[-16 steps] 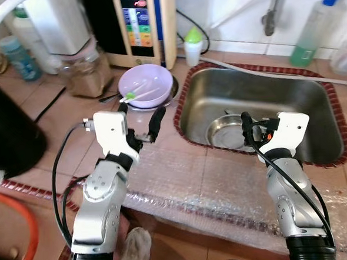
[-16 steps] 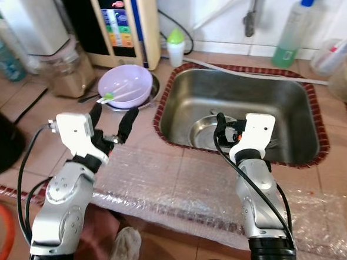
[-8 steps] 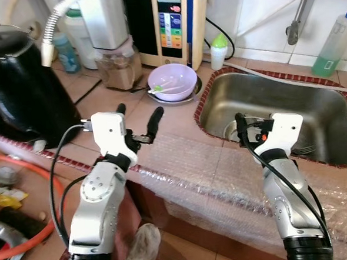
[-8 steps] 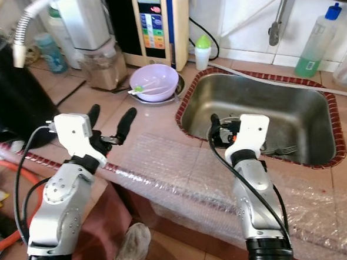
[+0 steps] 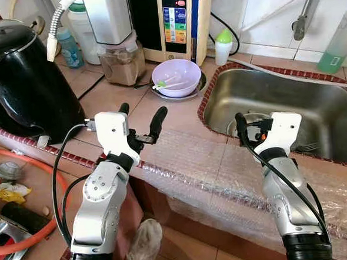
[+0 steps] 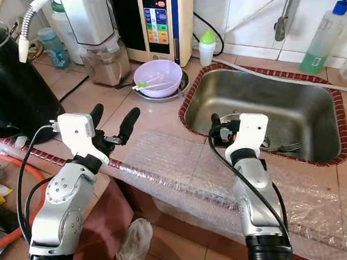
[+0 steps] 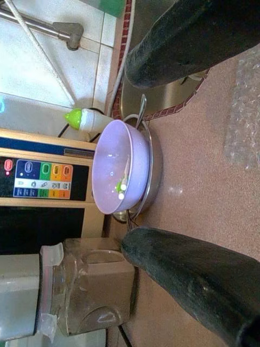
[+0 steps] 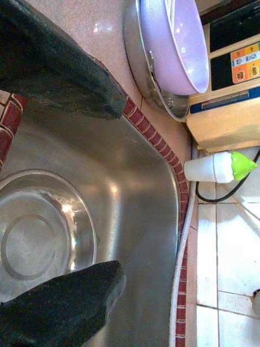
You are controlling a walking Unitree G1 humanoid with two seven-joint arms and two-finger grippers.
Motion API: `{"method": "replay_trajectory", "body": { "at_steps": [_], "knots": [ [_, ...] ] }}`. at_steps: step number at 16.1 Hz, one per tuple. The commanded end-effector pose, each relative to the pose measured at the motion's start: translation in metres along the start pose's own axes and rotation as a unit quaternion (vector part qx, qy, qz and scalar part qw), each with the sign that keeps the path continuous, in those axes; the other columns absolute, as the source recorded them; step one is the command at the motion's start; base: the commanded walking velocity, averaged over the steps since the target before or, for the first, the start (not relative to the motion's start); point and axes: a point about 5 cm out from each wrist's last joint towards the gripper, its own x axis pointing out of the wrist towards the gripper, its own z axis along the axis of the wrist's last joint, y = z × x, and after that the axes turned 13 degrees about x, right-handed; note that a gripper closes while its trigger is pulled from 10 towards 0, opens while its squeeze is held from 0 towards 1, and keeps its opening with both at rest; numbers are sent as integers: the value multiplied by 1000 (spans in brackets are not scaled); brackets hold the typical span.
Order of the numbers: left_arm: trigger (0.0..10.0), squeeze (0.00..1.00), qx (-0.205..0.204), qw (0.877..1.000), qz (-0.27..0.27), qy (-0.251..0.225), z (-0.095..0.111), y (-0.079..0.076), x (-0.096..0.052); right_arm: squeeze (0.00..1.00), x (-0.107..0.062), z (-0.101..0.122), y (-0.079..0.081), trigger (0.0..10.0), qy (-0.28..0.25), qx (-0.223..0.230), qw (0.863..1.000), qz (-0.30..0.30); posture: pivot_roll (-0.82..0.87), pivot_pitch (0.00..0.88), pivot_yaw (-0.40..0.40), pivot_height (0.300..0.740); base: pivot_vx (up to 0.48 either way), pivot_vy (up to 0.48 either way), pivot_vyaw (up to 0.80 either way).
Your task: Kitchen organization
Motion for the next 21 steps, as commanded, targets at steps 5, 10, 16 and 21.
{"method": "replay_trajectory", "body": {
  "at_steps": [5, 10, 16, 21],
  "knots": [
    [10000, 0, 2, 1000, -12, -4, 2, -4, 2, 0, 2, 2, -1, 10000, -3, 6, 1000, -3, -110, 13, 58, 740, 161, 0, -160],
    [10000, 0, 0, 1000, -14, -4, 1, -5, 1, 0, 2, 1, 1, 10000, -2, 5, 1000, -1, -111, 15, 57, 740, 319, 0, 0],
    [10000, 0, 1, 1000, -16, -2, 1, -7, 0, 0, 3, 1, 1, 10000, -1, 3, 1000, 1, -109, 16, 54, 740, 329, 0, 0],
    [10000, 0, -4, 1000, -22, 0, 0, -9, -2, 0, 3, 0, 2, 10000, 0, 3, 1000, 1, -107, 19, 55, 740, 165, 0, 0]
  ]
}}
